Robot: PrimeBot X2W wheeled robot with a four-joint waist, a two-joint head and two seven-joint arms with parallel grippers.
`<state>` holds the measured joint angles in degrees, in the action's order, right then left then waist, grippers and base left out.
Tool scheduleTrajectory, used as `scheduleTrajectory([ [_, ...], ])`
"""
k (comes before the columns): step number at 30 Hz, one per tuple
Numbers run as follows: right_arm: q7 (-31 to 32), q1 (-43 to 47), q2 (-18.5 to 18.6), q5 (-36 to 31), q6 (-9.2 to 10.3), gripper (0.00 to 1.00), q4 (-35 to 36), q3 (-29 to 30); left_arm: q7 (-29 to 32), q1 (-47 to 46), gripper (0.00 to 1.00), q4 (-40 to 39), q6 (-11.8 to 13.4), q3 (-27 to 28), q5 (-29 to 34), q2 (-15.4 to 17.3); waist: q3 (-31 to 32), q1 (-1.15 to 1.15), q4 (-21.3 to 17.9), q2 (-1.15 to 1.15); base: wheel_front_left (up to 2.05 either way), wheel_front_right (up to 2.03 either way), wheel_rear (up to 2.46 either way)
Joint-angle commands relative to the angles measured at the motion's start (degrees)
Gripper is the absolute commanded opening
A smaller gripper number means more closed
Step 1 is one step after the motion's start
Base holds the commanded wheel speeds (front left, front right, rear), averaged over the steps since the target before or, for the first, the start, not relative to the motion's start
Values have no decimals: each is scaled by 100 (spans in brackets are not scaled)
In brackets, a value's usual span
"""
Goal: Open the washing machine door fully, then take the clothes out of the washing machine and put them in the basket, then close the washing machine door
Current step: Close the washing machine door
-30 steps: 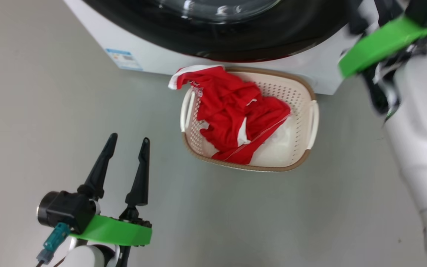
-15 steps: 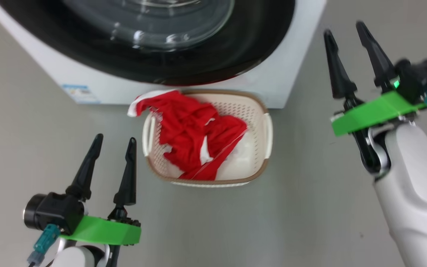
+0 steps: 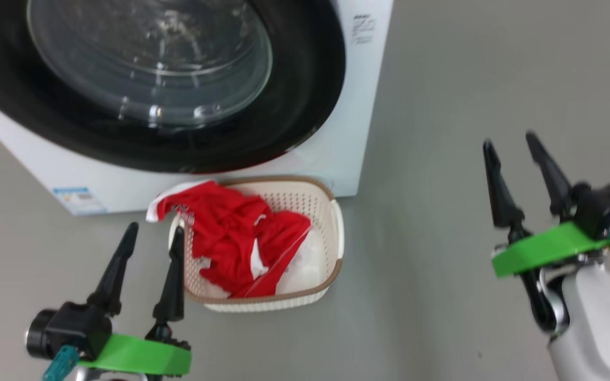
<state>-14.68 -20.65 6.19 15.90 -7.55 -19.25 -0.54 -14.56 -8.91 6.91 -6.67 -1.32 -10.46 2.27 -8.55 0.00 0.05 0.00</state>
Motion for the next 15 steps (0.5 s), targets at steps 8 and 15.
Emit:
scheduleTrajectory([
  [8,-32,713,-64,108,6,100,400,-36,-44,364,100,-113,-60,379,33,116,706,0,-409,0,0,0,0],
  [15,-32,1176,31,131,6,100,749,46,-44,636,100,-145,-71,493,12,126,955,0,-498,0,0,0,0],
])
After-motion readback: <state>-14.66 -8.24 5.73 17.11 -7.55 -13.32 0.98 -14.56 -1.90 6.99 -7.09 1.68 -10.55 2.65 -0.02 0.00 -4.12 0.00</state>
